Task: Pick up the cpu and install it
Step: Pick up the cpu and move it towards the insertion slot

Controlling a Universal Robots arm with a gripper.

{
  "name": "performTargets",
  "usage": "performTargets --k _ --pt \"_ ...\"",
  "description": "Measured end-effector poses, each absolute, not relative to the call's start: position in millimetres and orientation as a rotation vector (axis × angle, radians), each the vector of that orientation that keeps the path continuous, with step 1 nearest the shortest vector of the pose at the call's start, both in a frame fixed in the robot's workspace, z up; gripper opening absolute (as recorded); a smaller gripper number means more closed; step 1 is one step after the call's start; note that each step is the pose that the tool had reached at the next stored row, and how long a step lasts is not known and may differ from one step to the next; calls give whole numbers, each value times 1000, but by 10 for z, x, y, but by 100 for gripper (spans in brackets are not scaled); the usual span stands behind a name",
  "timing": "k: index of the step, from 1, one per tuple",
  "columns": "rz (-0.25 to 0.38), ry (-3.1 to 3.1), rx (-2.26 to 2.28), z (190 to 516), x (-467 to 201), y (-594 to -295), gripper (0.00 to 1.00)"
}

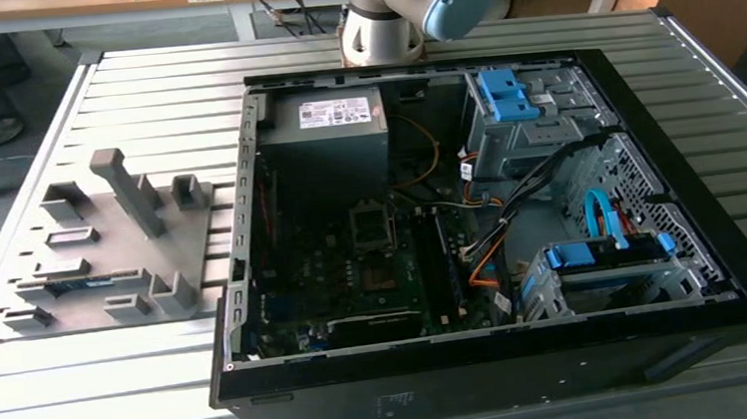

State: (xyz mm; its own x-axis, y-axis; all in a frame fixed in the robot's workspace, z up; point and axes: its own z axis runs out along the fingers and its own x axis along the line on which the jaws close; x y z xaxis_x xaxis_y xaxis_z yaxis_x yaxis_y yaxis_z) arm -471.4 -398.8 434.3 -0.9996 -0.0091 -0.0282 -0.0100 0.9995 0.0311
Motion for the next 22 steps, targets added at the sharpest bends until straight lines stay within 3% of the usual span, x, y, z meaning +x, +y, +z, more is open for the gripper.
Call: performTargets --k 22 --pt "49 3113 -15 4611 -4713 -3988 47"
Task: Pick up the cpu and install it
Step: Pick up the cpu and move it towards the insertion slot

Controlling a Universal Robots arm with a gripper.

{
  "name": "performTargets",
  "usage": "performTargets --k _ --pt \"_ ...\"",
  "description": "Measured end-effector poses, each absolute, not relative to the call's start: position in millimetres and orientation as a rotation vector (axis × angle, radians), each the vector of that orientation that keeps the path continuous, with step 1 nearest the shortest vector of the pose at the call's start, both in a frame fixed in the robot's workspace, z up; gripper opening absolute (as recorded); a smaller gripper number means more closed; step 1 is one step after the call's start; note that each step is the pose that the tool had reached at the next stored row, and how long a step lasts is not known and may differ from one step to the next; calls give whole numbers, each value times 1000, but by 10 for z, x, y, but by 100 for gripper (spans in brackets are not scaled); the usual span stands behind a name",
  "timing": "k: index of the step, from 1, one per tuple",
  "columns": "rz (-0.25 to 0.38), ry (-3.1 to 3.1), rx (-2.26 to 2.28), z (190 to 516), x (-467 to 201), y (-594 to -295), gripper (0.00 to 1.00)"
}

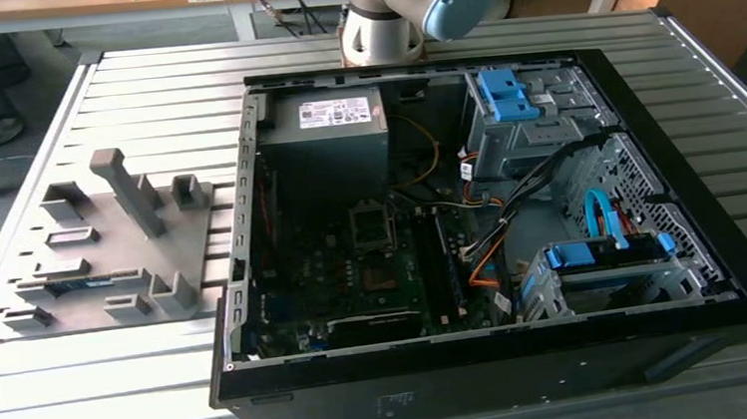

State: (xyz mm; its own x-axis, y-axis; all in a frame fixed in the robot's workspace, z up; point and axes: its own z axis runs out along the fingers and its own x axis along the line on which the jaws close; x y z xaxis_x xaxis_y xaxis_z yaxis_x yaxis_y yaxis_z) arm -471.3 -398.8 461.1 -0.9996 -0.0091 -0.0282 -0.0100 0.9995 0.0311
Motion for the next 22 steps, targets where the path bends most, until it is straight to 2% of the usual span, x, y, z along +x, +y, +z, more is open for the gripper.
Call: performTargets --k 22 --pt "49 3113 -15 4877 -4713 -3988 47"
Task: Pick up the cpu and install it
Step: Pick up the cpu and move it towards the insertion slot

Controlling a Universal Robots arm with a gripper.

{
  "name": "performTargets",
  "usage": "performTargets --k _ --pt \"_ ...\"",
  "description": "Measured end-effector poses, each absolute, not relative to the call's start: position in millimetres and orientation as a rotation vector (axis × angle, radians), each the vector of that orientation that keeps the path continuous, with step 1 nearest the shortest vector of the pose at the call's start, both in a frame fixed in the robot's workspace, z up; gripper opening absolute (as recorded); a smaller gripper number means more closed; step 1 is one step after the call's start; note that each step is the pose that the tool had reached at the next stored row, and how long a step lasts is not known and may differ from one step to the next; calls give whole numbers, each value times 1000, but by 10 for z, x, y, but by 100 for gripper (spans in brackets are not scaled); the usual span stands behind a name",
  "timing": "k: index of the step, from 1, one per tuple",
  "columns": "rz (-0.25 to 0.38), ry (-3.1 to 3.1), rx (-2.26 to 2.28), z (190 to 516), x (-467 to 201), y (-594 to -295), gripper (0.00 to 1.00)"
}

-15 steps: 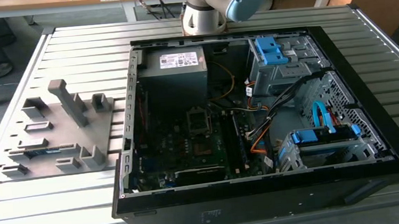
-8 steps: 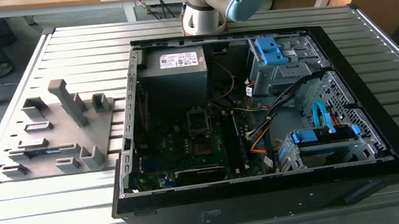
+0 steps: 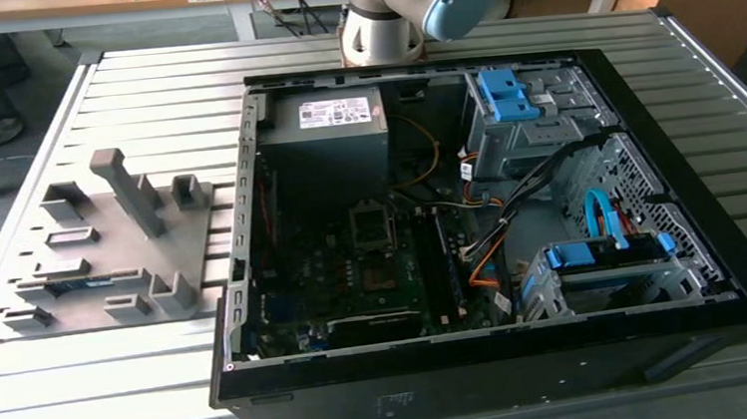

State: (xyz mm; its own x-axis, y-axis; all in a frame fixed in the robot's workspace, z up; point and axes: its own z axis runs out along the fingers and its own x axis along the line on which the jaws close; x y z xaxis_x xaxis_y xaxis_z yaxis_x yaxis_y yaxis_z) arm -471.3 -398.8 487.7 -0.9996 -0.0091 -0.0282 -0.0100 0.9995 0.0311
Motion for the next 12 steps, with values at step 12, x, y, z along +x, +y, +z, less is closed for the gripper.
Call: performTargets --k 12 --pt "49 3113 -15 5023 -4713 -3988 47"
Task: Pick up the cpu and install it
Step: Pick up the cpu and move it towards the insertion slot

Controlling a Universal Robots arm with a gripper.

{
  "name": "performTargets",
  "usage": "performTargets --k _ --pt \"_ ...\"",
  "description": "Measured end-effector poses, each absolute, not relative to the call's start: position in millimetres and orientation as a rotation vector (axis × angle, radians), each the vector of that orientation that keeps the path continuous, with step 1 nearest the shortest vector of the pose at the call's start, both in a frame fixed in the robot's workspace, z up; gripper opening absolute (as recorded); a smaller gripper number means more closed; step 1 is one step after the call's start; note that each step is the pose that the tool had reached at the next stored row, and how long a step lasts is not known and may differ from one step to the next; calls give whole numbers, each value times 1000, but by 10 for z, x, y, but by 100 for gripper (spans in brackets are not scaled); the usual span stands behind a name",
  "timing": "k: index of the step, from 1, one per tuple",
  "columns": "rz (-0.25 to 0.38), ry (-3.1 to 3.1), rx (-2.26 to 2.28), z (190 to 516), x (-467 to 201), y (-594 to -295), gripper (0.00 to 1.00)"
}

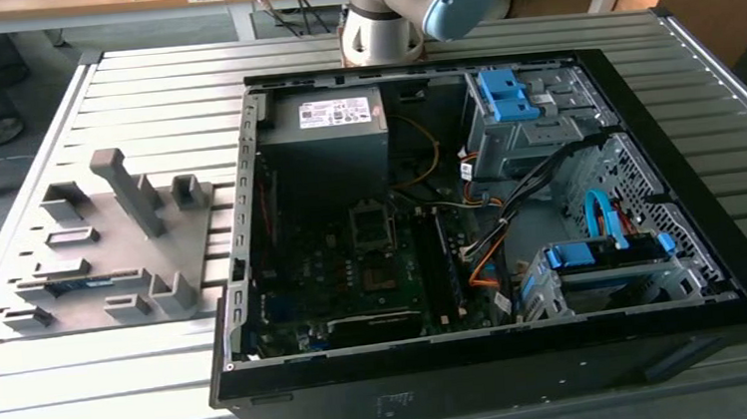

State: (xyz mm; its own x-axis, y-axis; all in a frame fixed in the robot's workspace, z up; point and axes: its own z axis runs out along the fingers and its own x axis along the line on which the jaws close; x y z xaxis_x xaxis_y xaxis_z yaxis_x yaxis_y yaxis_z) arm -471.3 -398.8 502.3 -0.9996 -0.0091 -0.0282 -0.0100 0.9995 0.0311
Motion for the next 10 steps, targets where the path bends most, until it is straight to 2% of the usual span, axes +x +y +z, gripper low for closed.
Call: performTargets --k 10 --pt "49 3113 -15 5149 -4713 -3988 47"
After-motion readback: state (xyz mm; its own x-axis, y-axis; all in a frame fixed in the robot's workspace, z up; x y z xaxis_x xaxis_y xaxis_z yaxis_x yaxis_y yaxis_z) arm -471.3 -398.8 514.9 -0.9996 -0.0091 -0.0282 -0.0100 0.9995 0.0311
